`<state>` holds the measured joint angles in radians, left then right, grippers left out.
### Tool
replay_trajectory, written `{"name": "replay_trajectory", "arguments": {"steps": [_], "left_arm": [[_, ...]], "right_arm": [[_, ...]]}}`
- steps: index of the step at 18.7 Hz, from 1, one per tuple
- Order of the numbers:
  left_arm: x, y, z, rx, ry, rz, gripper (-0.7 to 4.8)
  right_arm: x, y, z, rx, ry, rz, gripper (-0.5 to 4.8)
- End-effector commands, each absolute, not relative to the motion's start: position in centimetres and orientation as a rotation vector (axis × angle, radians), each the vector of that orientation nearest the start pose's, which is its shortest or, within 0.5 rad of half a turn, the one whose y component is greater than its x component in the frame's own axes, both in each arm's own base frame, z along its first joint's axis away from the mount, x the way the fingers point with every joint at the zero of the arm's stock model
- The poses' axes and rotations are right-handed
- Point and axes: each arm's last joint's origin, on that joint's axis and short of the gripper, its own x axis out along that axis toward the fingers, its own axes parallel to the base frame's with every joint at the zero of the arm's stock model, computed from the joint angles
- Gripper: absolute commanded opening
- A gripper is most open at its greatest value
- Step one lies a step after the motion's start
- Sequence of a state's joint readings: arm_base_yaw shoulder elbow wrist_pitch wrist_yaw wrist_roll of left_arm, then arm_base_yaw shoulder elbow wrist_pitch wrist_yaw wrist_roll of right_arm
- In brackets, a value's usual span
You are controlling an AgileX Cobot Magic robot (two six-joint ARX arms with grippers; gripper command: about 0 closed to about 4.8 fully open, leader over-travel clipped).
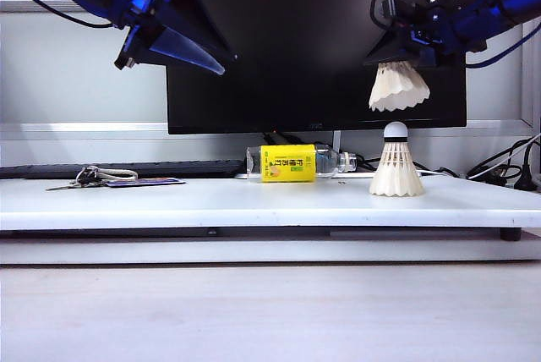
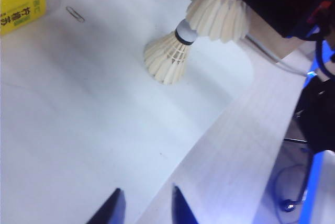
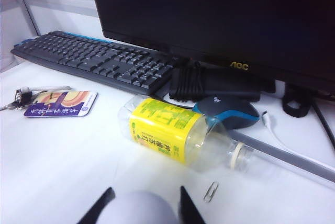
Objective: Stack the badminton balls on the table vertically.
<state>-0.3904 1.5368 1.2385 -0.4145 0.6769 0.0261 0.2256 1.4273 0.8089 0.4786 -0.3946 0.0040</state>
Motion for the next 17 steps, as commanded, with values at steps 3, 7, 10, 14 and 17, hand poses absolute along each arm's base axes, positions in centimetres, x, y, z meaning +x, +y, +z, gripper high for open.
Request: {"name": "replay_trajectory", "arguments": {"steps": [3,7,10,14,17], "left_arm": [[29.7,-15.6,29.1,-0.024,0.658,-1.000,1.25],[29.7,-15.7,29.0,-0.017,0.661,-0.990,1.25],[29.7,-15.7,28.9,-0.016,0.663,-0.989,1.25],[29.8,-15.7,29.0,-0.013,0.655,-0.990,1.25],[29.9,-15.7,29.1,-0.004,0.637,-0.970,1.25]], "right_arm": [[30.3,8.0,25.5,0.017,0.098,0.622,1.38],[31.5,8.3,24.2,0.040,0.088,0.618,1.38],[32.2,8.1,23.1,0.059,0.108,0.600,1.38],[32.7,7.7,22.2,0.062,0.128,0.587,1.38],[32.8,7.7,22.0,0.063,0.132,0.587,1.38]]}}
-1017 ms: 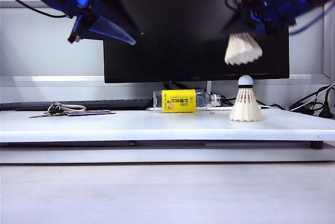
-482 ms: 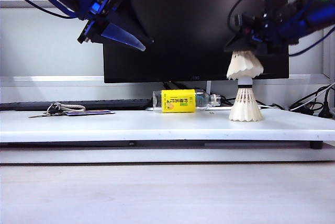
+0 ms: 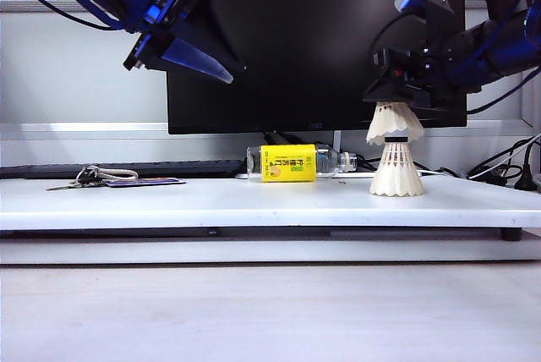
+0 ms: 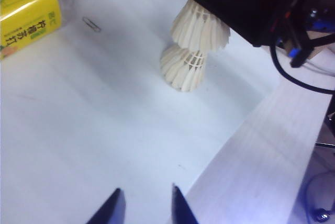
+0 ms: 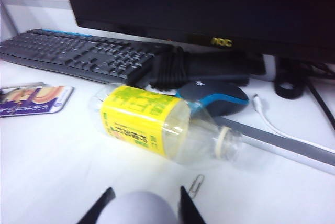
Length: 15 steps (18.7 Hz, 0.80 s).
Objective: Stack the badminton balls on the table vertically.
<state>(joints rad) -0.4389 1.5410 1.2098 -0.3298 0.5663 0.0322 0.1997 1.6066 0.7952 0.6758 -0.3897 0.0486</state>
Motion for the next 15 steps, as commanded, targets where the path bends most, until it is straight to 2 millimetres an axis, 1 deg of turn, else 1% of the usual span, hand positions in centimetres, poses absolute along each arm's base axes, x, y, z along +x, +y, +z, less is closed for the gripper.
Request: {"name": "replay_trajectory", "arguments": {"steps": [1,5,15], "left_arm": [[29.9,-15.8,29.1,-0.004,0.632,-0.971,1.25],[30.0,-15.8,28.9,-0.004,0.640,-0.970,1.25],[30.1,-15.8,28.8,0.009,0.636,-0.955,1.25]], "right_arm": [[32.9,7.8,21.5,0.065,0.146,0.586,1.38],[33.2,7.8,20.7,0.074,0.170,0.590,1.38],[33.2,7.9,20.3,0.078,0.202,0.607,1.39]]}}
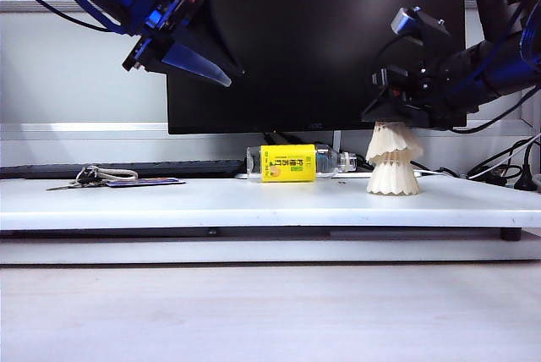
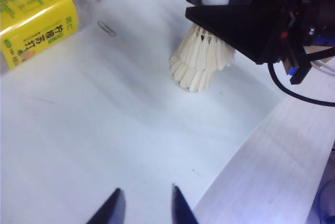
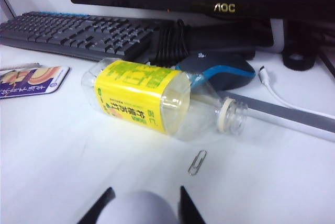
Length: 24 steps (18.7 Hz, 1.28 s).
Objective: Stack the badminton balls on the table vertically.
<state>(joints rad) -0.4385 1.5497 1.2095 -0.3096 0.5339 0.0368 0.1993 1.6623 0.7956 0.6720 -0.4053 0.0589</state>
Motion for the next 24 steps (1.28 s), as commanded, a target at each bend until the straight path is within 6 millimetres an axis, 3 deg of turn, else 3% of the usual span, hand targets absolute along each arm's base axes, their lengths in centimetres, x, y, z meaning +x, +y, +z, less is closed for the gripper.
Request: {"name": "replay_trajectory", "arguments": {"steps": [1,8,9,14,16,21,24], "left_arm": [[30.1,-15.8,28.8,0.009,0.637,-0.955,1.25],[30.1,-15.8,28.8,0.008,0.638,-0.955,1.25],[30.1,-15.8,28.8,0.008,0.639,-0.955,1.25],[30.1,-15.8,28.7,0.008,0.646,-0.954,1.25],[30.0,-15.8,28.7,0.008,0.650,-0.954,1.25],[30.1,-15.8,28.7,0.010,0.645,-0.955,1.25],[30.2,-15.8,29.0,0.014,0.612,-0.951,1.25]], "right_arm": [[33.2,7.9,20.2,0.078,0.204,0.607,1.39],[33.0,7.9,19.9,0.081,0.227,0.616,1.89],[33.0,7.9,19.9,0.082,0.228,0.616,2.21],[33.0,8.0,20.1,0.082,0.206,0.640,2.35],[33.1,8.0,20.5,0.104,0.177,0.639,2.76],[32.9,7.9,22.0,0.116,0.092,0.643,2.80],[32.1,7.6,24.1,0.107,0.023,0.635,2.80]]}}
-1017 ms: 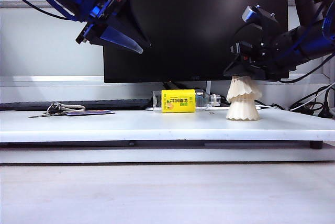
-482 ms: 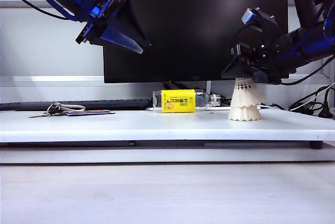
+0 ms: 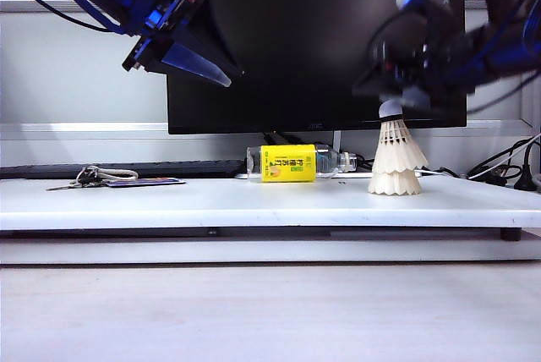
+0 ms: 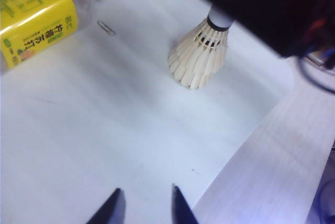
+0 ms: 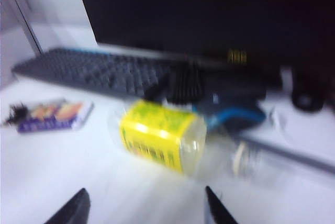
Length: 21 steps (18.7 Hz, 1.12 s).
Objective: Stack the badminton balls on the table vertically.
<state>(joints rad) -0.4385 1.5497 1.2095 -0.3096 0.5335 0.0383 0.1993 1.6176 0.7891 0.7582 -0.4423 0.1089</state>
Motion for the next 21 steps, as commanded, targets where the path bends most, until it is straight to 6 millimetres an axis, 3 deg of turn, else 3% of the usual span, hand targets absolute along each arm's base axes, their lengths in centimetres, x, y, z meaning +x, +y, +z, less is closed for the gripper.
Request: {"name": "replay_trajectory", "arguments": {"steps": [1,3,5,7,8,10,14,17,21], "left_arm": [[30.2,-15.8,29.1,0.018,0.602,-0.940,1.25],[29.9,-15.6,30.0,0.019,0.560,-0.937,1.25],[29.1,-15.1,32.1,0.029,0.460,-0.920,1.25],[26.9,-14.0,35.5,0.053,0.315,-0.864,1.25],[25.9,-13.4,36.7,0.059,0.269,-0.837,1.25],[22.6,-11.6,40.0,0.080,0.143,-0.774,1.25],[16.0,-8.3,43.9,0.096,-0.026,-0.698,1.25],[11.2,-5.9,43.8,0.124,0.001,-0.634,1.25],[6.2,-3.3,40.3,0.090,-0.074,-0.549,1.25]], "right_arm": [[31.6,7.4,25.1,0.103,-0.007,0.633,2.80],[30.1,6.7,28.0,0.093,-0.091,0.620,2.79],[27.8,5.6,30.9,0.084,-0.141,0.591,2.79],[24.9,3.8,33.1,0.075,-0.121,0.538,2.79],[24.0,3.2,33.5,0.069,-0.111,0.523,2.79],[20.3,1.7,34.1,0.049,-0.151,0.479,2.69],[14.2,1.3,33.9,0.026,-0.213,0.454,2.32],[10.8,1.3,33.5,0.033,-0.169,0.454,2.28],[7.6,1.3,31.7,0.038,-0.149,0.462,1.68]]}}
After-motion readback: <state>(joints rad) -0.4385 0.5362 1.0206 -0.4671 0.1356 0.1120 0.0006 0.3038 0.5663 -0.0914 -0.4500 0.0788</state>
